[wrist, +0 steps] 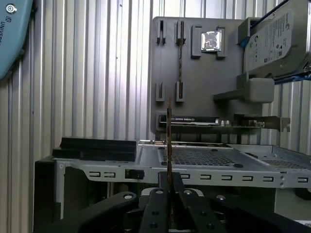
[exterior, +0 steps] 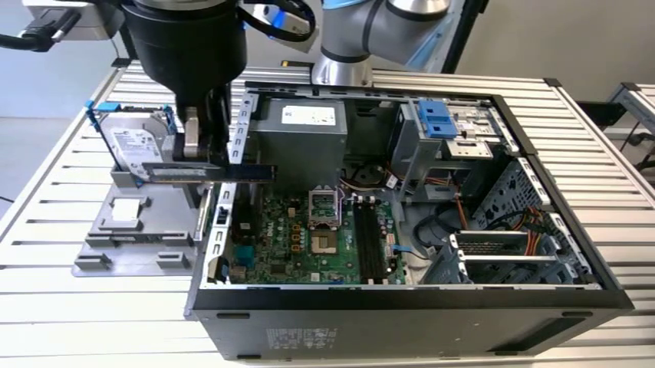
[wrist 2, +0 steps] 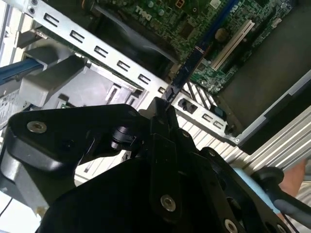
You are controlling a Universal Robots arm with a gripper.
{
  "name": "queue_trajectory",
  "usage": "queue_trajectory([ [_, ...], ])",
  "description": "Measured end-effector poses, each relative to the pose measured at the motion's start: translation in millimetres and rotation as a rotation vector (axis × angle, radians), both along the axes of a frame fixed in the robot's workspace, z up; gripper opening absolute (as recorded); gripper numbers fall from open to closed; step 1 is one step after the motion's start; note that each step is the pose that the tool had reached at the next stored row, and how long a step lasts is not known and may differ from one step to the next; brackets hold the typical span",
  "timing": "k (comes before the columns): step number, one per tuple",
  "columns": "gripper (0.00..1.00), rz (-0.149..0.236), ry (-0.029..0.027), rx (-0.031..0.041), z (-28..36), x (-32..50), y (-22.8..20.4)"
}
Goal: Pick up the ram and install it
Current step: 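Pick up the ram and move it above insertion slot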
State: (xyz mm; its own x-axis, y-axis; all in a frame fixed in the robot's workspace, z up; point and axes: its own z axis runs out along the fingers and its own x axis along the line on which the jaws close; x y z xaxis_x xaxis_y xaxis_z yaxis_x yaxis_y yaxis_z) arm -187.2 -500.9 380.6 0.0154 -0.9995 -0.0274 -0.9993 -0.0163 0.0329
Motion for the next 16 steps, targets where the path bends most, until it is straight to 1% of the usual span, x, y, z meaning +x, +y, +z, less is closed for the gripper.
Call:
queue_trajectory([
  [13,0.0,0.0,0.0003,-0.0008,0.0,28.7,0.4],
  [16,0.0,0.0,0.0003,-0.0008,0.0,37.3,0.4],
])
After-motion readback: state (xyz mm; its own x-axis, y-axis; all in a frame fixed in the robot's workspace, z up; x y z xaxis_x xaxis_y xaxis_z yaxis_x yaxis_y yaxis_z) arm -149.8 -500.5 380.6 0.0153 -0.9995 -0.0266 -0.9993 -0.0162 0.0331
